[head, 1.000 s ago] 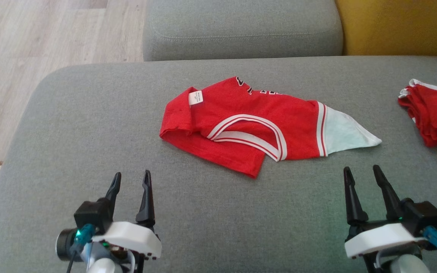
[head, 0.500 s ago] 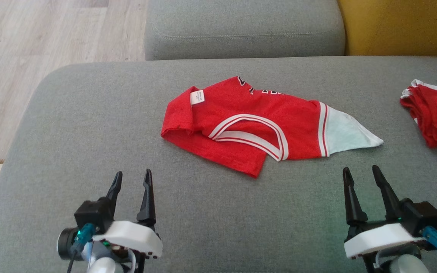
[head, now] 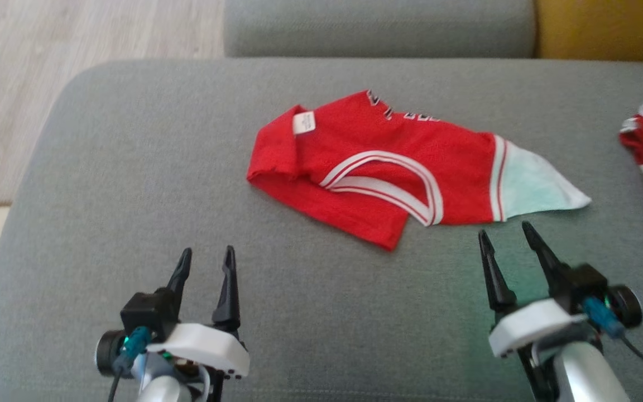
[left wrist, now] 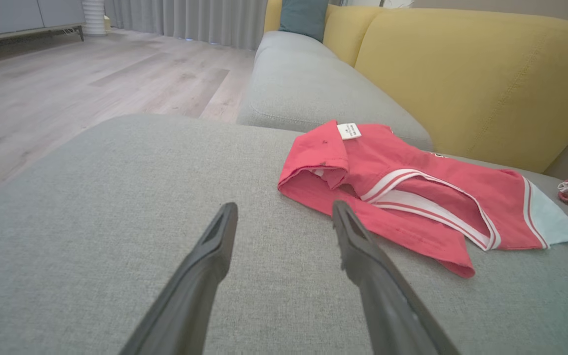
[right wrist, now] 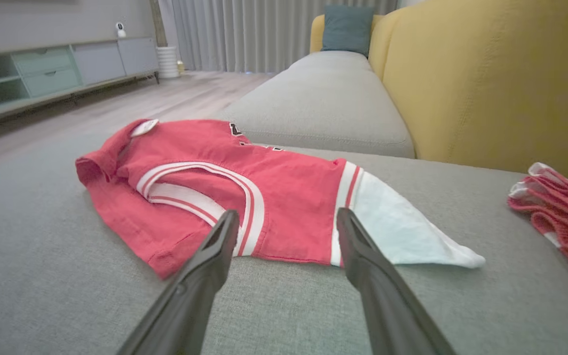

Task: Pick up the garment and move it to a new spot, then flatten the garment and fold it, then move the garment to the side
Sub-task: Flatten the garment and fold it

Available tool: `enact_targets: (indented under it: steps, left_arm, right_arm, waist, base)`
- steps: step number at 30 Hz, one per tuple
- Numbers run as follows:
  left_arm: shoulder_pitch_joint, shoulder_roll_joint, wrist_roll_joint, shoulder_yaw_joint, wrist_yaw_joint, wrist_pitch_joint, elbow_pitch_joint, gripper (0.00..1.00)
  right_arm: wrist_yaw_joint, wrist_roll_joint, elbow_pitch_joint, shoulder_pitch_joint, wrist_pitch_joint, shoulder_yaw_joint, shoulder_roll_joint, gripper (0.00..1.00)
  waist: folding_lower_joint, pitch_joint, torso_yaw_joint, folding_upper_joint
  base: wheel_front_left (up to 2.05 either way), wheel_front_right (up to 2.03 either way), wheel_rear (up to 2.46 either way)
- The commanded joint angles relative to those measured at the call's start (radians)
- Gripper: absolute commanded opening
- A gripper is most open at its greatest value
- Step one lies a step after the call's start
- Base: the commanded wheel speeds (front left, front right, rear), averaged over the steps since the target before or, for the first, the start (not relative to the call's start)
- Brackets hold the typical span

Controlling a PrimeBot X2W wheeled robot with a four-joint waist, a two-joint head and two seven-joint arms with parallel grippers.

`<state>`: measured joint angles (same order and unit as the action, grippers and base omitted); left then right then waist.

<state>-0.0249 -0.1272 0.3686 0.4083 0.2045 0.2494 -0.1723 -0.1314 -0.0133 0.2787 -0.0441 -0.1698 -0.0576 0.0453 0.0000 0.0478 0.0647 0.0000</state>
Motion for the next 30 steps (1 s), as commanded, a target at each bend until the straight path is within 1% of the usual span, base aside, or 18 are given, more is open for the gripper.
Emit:
enact_targets:
  steps: [1,6,10,14,18,19,20,21,22,26,30]
  left_arm:
    - [-0.056,0.005,-0.013,-0.032,-0.006,0.012,0.030,1.00]
    - [-0.083,0.026,-0.023,-0.031,-0.018,0.012,0.030,1.00]
    - [-0.094,0.041,-0.029,-0.038,-0.028,0.012,0.026,1.00]
    - [-0.096,0.053,-0.036,-0.047,-0.037,0.012,0.022,1.00]
    - [-0.091,0.061,-0.043,-0.056,-0.045,0.012,0.020,1.00]
    - [-0.089,0.063,-0.045,-0.058,-0.046,0.012,0.019,1.00]
    - [-0.087,0.064,-0.047,-0.060,-0.048,0.012,0.018,1.00]
    - [-0.085,0.065,-0.048,-0.062,-0.049,0.012,0.018,1.00]
    - [-0.083,0.067,-0.050,-0.064,-0.050,0.012,0.017,1.00]
    - [-0.075,0.069,-0.054,-0.069,-0.053,0.012,0.017,1.00]
    - [-0.067,0.072,-0.057,-0.073,-0.056,0.012,0.019,1.00]
  right_arm:
    - [0.001,0.034,0.007,-0.084,0.009,-0.026,0.005,1.00]
    - [0.001,0.124,0.153,-0.186,0.024,-0.012,0.005,1.00]
    - [0.001,0.179,0.277,-0.251,0.022,0.014,0.016,1.00]
    - [0.001,0.228,0.375,-0.299,0.012,0.058,0.030,1.00]
    - [0.001,0.283,0.443,-0.329,0.006,0.105,0.034,0.99]
    - [0.001,0.292,0.452,-0.336,0.001,0.115,0.033,0.56]
    - [0.001,0.300,0.458,-0.343,-0.007,0.125,0.032,0.37]
    - [0.001,0.306,0.461,-0.349,-0.015,0.135,0.030,0.07]
    - [0.001,0.311,0.462,-0.355,-0.021,0.144,0.028,0.00]
    - [0.001,0.318,0.441,-0.383,-0.043,0.164,0.024,0.00]
    - [0.001,0.301,0.367,-0.434,-0.056,0.163,0.020,0.00]
  waist:
    - [0.0000,0.047,0.039,0.0000]
    - [0.0000,0.115,0.104,0.0000]
    - [0.0000,0.148,0.151,0.0000]
    - [0.0000,0.161,0.186,0.0000]
    - [0.0000,0.158,0.204,0.0000]
    - [0.0000,0.156,0.206,0.0000]
    - [0.0000,0.154,0.207,0.0000]
    - [0.0000,0.151,0.207,0.0000]
    - [0.0000,0.148,0.207,0.0000]
    - [0.0000,0.141,0.204,0.0000]
    - [0.0000,0.135,0.196,0.0000]
  base:
    - [0.00,0.00,0.00]
    - [0.00,0.00,0.00]
    - [0.00,0.00,0.00]
    - [0.00,0.00,0.00]
    - [0.00,0.00,0.00]
    - [0.00,0.00,0.00]
    - [0.00,0.00,0.00]
    - [0.00,0.00,0.00]
    - [0.00,0.00,0.00]
    - [0.00,0.00,0.00]
    - [0.00,0.00,0.00]
